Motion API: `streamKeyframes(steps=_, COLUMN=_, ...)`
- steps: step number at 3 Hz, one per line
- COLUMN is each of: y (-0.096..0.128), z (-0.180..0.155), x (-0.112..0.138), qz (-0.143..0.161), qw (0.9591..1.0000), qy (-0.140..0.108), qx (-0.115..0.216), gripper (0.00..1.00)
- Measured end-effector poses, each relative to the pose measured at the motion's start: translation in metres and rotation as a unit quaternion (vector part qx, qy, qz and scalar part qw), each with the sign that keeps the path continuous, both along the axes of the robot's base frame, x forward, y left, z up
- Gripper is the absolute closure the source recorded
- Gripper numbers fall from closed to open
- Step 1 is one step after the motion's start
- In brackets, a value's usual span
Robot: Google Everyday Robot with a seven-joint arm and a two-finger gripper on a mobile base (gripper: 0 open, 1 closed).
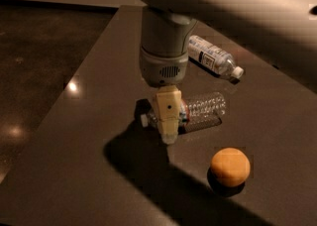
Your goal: Knock water bottle over
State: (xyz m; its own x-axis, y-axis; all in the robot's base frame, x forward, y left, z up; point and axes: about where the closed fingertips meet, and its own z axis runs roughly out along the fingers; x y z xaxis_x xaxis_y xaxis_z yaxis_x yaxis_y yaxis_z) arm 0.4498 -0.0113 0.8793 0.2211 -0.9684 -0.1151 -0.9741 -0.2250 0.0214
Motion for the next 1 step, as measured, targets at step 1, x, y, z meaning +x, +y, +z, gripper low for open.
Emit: streamKeyframes(steps=1, y=0.0021, z=0.0004, x=0.0010, qz=0.000, qw=1.0000, qy=-0.003, qx=0.004, gripper=0.00)
